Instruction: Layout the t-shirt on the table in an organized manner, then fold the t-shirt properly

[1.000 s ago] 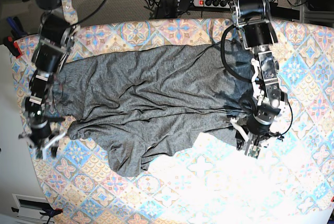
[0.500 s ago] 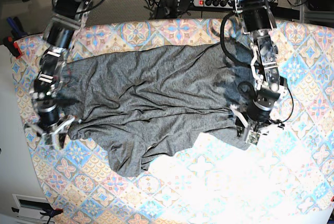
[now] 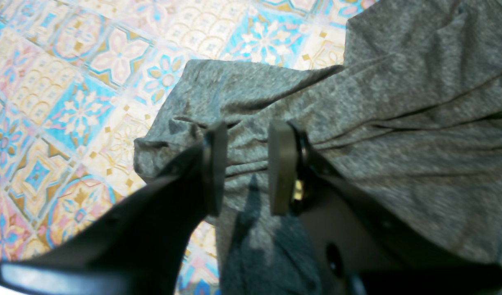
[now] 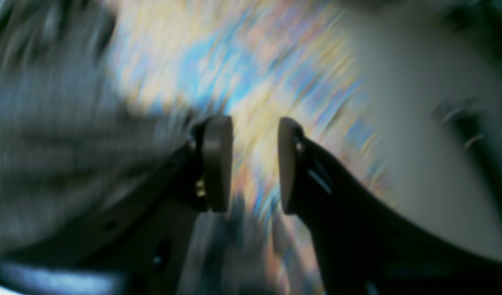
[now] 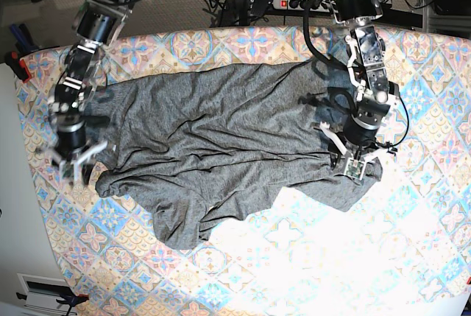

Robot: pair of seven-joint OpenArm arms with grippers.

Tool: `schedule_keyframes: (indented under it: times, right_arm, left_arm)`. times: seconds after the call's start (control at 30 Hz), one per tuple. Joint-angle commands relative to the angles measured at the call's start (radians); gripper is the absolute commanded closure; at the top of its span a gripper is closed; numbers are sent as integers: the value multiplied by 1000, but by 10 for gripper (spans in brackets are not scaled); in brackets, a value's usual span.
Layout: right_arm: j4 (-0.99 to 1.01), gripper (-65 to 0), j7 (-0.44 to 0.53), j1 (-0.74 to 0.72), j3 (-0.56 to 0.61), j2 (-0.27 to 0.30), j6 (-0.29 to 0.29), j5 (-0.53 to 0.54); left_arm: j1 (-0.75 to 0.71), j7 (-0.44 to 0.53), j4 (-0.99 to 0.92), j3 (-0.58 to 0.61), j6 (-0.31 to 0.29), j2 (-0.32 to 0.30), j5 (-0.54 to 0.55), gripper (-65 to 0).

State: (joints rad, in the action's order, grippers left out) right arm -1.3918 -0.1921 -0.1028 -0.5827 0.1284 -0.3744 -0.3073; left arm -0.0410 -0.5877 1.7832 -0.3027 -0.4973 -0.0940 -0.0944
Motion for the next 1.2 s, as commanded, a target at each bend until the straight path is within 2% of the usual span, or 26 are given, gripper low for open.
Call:
schedule_keyframes:
  times: [0.0, 0.13, 0.3, 0.9, 1.17]
  right_arm:
    - [-27, -182, 26, 2, 0, -5, -2, 15]
    - [-70, -182, 26, 54, 5, -16, -2, 15]
    - [-108, -182, 26, 102, 0, -68, -2, 17]
    - [-185, -182, 27, 203, -1, -120, -2, 17]
    - [-211, -182, 33, 217, -66, -151, -2, 17]
  left_arm:
    - [5, 22, 30, 3, 2, 0, 9, -173]
    - [-35, 22, 66, 1, 2, 18, 9, -173]
    - [-79, 22, 80, 3, 2, 18, 9, -173]
    - [-195, 22, 79, 3, 1, 20, 11, -171]
    - [-231, 22, 79, 4, 1, 24, 11, -170]
